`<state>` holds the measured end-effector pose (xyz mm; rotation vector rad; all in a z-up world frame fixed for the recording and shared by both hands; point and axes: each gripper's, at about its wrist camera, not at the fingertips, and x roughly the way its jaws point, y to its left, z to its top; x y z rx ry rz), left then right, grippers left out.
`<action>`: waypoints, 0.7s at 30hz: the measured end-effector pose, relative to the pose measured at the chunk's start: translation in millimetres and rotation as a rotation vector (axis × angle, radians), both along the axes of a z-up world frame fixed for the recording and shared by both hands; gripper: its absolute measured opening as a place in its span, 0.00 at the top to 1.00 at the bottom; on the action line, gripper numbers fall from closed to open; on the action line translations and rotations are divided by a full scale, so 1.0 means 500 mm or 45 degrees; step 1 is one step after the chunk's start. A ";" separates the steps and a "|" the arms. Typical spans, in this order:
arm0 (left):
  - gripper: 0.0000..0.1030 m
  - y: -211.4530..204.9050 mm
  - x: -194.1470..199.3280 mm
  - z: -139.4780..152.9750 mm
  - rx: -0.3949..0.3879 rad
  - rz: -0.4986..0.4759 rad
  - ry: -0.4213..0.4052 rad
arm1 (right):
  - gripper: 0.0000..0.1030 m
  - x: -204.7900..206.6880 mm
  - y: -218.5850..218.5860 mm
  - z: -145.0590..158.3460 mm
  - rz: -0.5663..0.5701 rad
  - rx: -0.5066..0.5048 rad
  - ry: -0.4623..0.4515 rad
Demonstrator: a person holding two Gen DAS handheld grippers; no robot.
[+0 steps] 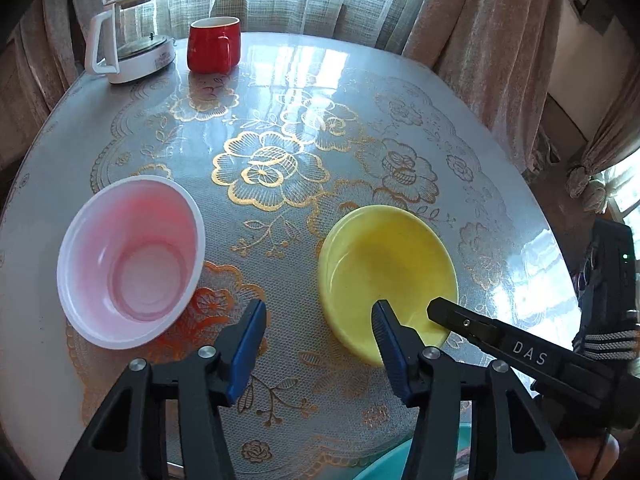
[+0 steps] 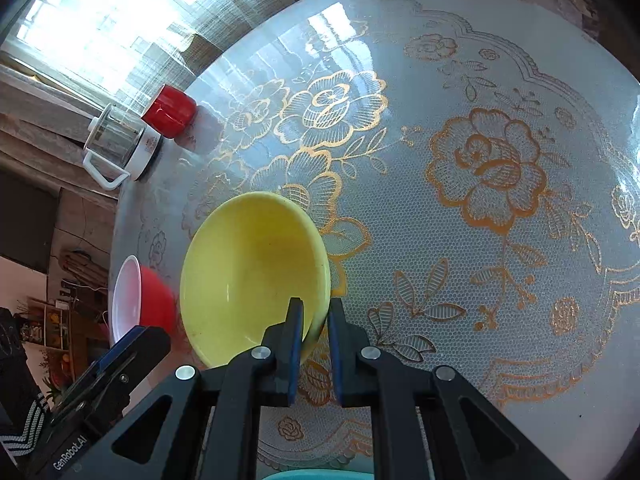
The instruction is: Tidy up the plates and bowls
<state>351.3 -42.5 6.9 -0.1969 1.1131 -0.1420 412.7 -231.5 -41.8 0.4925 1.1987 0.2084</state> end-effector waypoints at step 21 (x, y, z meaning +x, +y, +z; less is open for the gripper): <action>0.88 -0.058 -0.015 -0.041 0.172 -0.159 -0.059 | 0.89 -0.045 -0.022 -0.017 -0.001 0.041 -0.003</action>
